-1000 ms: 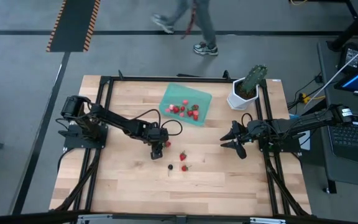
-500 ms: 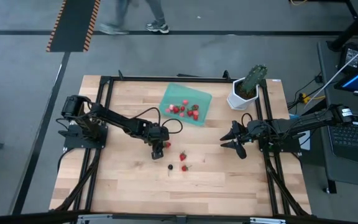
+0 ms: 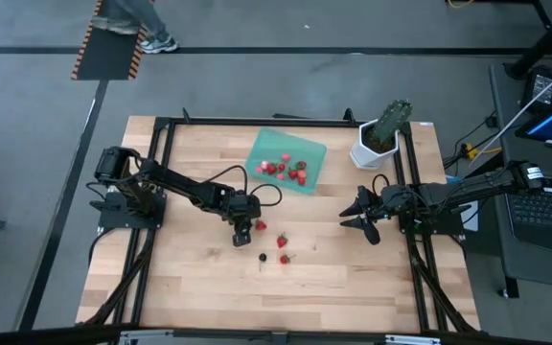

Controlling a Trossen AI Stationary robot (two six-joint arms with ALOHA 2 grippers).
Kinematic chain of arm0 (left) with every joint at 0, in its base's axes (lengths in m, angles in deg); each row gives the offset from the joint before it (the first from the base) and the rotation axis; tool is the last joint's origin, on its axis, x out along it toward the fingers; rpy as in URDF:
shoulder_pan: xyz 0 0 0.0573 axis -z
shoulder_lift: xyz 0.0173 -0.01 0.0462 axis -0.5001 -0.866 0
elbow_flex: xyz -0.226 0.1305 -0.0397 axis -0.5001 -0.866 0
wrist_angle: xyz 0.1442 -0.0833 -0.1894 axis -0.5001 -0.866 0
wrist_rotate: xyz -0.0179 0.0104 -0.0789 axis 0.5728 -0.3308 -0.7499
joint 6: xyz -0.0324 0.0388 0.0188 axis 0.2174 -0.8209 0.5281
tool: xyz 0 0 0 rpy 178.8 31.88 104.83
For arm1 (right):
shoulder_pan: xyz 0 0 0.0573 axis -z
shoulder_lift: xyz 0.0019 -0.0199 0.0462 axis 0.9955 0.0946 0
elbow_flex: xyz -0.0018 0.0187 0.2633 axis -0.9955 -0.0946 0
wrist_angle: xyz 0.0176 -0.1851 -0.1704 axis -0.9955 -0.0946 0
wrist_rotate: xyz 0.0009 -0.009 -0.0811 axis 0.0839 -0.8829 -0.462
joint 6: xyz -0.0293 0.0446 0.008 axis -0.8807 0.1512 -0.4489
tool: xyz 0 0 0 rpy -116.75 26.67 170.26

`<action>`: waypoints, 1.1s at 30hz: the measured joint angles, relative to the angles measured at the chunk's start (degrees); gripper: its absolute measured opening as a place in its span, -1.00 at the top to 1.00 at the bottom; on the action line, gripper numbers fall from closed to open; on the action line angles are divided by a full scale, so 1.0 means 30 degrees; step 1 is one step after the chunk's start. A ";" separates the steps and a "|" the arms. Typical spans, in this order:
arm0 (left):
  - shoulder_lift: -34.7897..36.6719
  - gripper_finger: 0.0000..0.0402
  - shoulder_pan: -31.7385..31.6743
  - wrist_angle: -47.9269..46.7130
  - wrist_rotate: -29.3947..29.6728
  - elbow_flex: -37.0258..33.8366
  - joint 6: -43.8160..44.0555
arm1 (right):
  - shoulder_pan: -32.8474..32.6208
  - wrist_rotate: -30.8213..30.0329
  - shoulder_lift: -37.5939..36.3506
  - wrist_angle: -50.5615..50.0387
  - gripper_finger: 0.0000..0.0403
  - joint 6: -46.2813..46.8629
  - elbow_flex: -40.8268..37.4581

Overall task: Pick and placing Produce into tupperware
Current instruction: Put the red strawberry into the light blue bin

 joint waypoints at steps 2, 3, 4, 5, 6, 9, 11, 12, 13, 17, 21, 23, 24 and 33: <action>0.0000 0.99 0.0000 0.0015 0.0037 0.0000 -0.0062 | 0.0000 0.0000 0.0004 0.0000 0.24 0.0000 0.0000; 0.0000 0.99 0.0000 0.0022 0.0070 0.0000 -0.0075 | 0.0000 0.0000 -0.0003 0.0000 0.24 -0.0006 0.0000; 0.0000 1.00 0.0000 0.0022 0.0070 0.0006 -0.0076 | 0.0000 0.0000 0.0004 0.0000 0.24 0.0000 0.0000; 0.0000 1.00 0.0000 0.0022 0.0070 0.0007 -0.0094 | 0.0000 0.0000 -0.0003 0.0000 0.24 -0.0001 0.0000; 0.0000 1.00 0.0000 0.0022 0.0077 0.0007 -0.0184 | 0.0000 0.0000 0.0004 0.0000 0.24 -0.0007 0.0000; 0.0000 1.00 0.0111 0.0030 0.0096 0.0007 -0.0566 | 0.0000 0.0000 -0.0003 -0.0007 0.24 -0.0030 0.0000; 0.0038 1.00 0.0202 0.0029 0.0165 0.0007 -0.0579 | 0.0000 0.0000 -0.0001 -0.0015 0.24 -0.0066 0.0000; 0.0080 1.00 0.0259 0.0029 0.0179 0.0007 -0.0586 | 0.0000 0.0000 0.0002 -0.0015 0.24 -0.0067 0.0000; 0.0102 1.00 0.0305 0.0057 0.0214 0.0021 -0.0600 | 0.0000 0.0000 -0.0003 -0.0015 0.24 -0.0070 0.0000; 0.0532 1.00 0.0599 0.0012 0.0931 0.0029 -0.0689 | 0.0000 0.0000 0.0003 -0.0028 0.24 -0.0073 0.0000; 0.1532 1.00 0.0864 -0.0160 0.1749 0.0029 -0.1067 | 0.0000 0.0000 -0.0001 -0.0036 0.24 -0.0211 0.0000; 0.2142 1.00 0.0953 -0.0173 0.2310 0.0029 -0.1088 | 0.0000 0.0003 0.0000 -0.0036 0.24 -0.0337 0.0000; 0.2448 1.00 0.1038 -0.0225 0.2675 0.0029 -0.1082 | 0.0000 0.0005 -0.0001 -0.0036 0.24 -0.0404 -0.0003; 0.4699 1.00 0.1843 -0.0546 0.5923 0.0022 -0.1471 | 0.0000 0.0007 -0.0003 -0.0036 0.24 -0.0466 0.0000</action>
